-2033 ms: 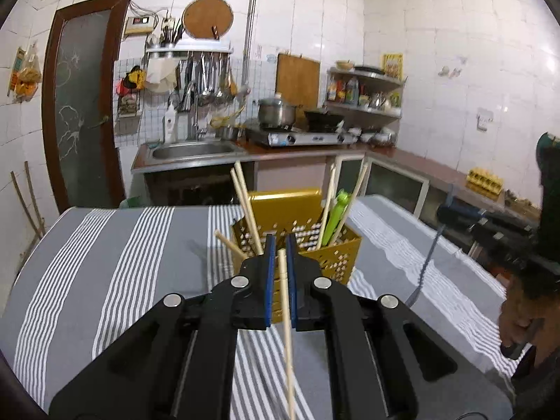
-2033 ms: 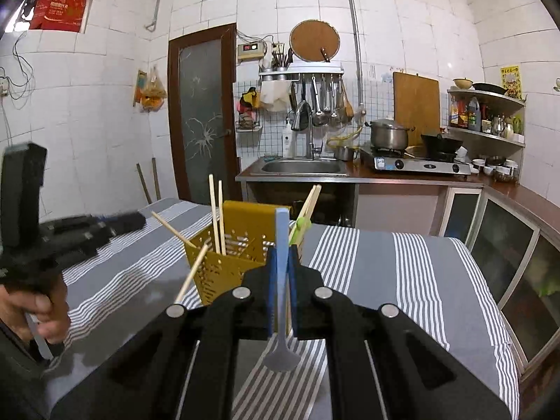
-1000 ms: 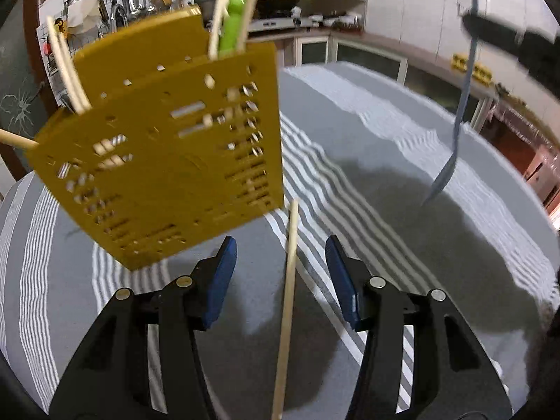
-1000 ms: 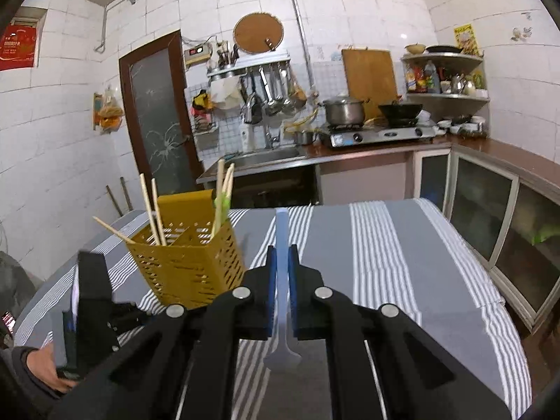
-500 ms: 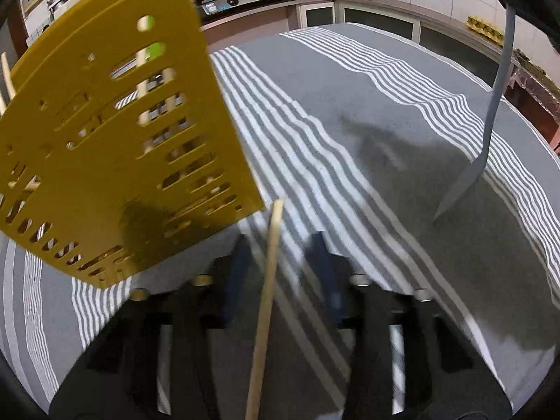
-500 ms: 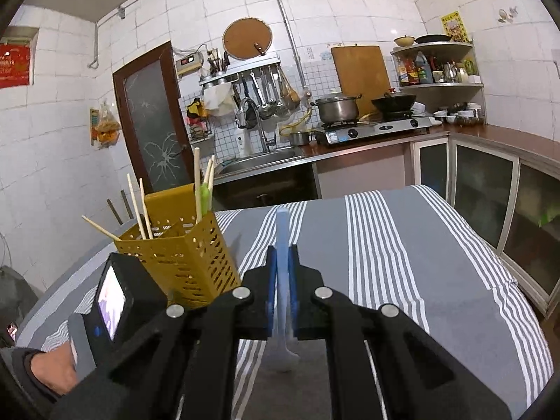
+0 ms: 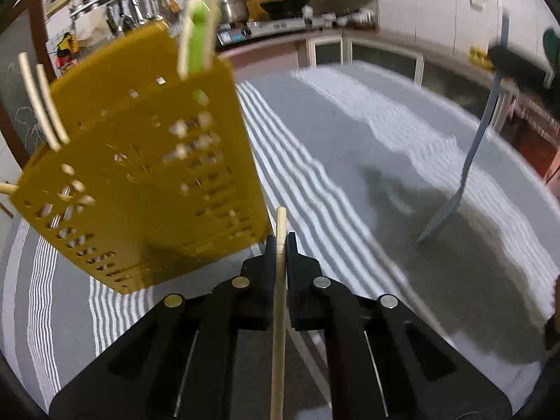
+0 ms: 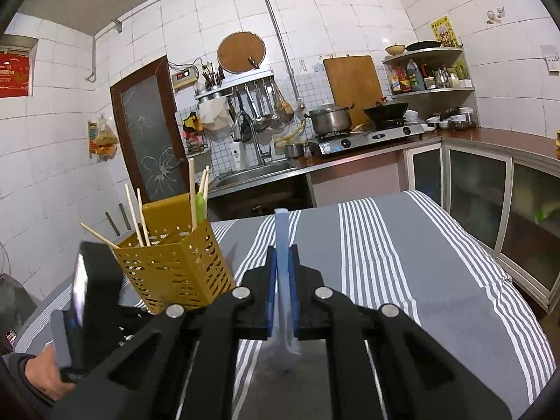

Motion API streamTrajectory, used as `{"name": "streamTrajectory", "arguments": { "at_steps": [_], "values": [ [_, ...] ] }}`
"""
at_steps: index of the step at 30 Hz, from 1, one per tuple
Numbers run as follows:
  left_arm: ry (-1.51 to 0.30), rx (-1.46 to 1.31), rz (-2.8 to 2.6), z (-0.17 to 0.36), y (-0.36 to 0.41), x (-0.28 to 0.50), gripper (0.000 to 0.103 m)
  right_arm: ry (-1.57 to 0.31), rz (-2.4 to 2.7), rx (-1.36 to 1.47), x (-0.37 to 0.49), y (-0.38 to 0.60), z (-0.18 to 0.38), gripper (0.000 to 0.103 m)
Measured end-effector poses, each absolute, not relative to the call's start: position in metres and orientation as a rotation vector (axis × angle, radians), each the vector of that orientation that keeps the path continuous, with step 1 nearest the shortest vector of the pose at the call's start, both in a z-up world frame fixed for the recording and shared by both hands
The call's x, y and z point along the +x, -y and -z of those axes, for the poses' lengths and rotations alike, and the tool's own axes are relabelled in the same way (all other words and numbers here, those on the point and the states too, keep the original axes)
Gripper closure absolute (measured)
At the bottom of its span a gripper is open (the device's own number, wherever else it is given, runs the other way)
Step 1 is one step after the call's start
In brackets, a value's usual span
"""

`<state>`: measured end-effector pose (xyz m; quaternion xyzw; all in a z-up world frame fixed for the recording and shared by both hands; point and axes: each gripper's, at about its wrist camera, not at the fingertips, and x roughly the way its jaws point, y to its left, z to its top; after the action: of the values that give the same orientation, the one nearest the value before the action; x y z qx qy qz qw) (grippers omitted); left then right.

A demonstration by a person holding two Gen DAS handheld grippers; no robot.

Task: Organize utensils
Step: 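Position the spoon and chopstick above the yellow holder with both tools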

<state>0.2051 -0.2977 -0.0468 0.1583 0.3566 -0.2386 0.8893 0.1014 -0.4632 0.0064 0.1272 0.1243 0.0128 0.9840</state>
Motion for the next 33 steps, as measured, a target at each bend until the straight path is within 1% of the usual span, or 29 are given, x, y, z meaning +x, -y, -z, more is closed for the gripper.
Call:
{"name": "streamTrajectory", "arguments": {
  "at_steps": [13, 33],
  "values": [
    [-0.528, 0.211, 0.496, -0.01, 0.25, 0.171, 0.099, -0.207, -0.042, 0.236, 0.095, 0.454, -0.009, 0.096],
    [-0.418, 0.075, 0.478, -0.046, 0.188, 0.158, 0.098, -0.149, -0.088, 0.166, 0.077, 0.427, -0.02, 0.096]
  ]
}}
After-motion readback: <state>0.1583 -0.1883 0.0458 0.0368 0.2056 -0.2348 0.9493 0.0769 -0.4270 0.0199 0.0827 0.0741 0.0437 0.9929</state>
